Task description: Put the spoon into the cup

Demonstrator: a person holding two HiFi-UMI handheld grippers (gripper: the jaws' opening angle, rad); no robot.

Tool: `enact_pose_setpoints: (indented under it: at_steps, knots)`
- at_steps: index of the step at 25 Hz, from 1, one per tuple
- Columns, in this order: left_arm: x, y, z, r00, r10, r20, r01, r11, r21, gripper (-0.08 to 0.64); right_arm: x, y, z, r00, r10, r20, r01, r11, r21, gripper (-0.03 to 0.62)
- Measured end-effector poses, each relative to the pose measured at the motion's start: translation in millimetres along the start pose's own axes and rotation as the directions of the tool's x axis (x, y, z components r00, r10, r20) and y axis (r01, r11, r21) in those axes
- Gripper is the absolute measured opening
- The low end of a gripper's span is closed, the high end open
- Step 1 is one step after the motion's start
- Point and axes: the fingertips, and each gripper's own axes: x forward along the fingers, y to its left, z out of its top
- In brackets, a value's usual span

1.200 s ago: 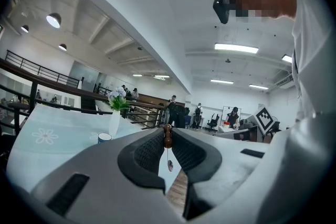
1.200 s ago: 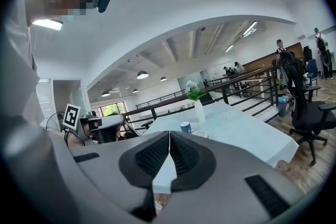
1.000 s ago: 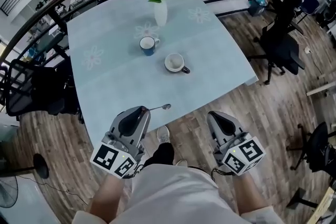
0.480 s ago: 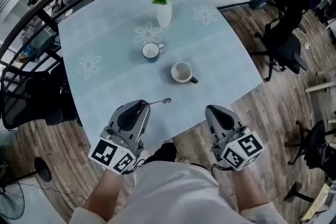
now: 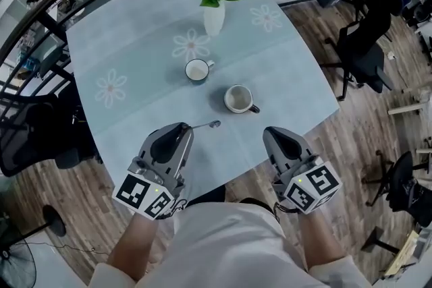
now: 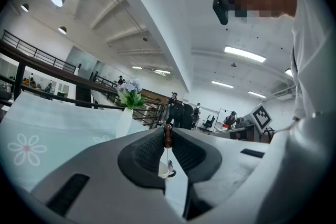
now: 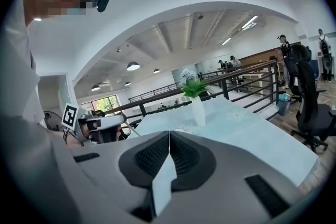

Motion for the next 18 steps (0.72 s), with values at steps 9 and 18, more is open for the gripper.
enact_pose_setpoints:
  at_steps: [9, 18]
  knots:
    - [10, 18, 2, 1.0, -0.006, -0.005, 0.006, 1.0, -0.008, 0.057, 21, -3, 4, 1.0, -0.001, -0.009, 0.001, 1.0, -0.006, 0.021]
    - [33, 21, -5, 1.0, 0.014, -0.018, -0.014, 1.0, -0.01, 0.057, 31, -27, 7, 1.0, 0.012, -0.006, -0.012, 1.0, -0.011, 0.021]
